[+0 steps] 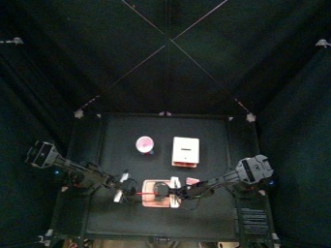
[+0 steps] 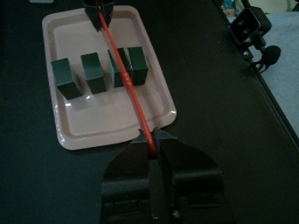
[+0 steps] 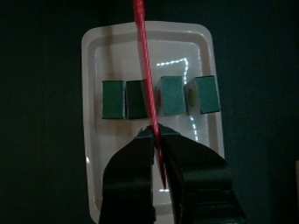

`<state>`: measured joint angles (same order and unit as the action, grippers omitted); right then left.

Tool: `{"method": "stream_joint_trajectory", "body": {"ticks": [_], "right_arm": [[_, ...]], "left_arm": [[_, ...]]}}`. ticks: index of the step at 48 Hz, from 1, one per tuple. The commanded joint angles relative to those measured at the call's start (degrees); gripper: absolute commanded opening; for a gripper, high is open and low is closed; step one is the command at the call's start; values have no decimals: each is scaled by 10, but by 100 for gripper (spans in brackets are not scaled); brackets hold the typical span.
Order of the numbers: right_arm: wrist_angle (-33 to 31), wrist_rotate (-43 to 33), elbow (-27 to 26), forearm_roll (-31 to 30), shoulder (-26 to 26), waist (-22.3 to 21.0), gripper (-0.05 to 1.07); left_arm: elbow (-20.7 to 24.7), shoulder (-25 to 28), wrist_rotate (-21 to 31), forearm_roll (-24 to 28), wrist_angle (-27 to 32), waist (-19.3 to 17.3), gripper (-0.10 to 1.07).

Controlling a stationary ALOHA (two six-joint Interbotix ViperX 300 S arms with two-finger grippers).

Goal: Cut sushi roll

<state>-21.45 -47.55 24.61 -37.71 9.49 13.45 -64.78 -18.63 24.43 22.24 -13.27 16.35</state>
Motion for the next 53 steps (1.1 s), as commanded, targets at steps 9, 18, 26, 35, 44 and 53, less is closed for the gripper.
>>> {"method": "stream_joint_trajectory", "body": {"ticks": [9,18,26,35,44,53], "right_arm": [[6,1,-12,-14,-29,11,41],[7,1,-12,-15,-23,18,41],[7,1,-11,-13,-16,21,41],[7,1,-13,-12,-8,22,41],[7,1,-13,-10,-4,22,41],[8,1,-12,-10,-3,22,41]], "left_arm": [[-1,-5,-1,2,-18,39,32],[-5,-3,1,2,-16,39,32],[-5,0,0,1,-15,39,32],[-6,8,0,-4,-13,35,32],[-4,21,-1,-7,-13,29,32],[-4,24,-2,-7,-12,26,32]]}}
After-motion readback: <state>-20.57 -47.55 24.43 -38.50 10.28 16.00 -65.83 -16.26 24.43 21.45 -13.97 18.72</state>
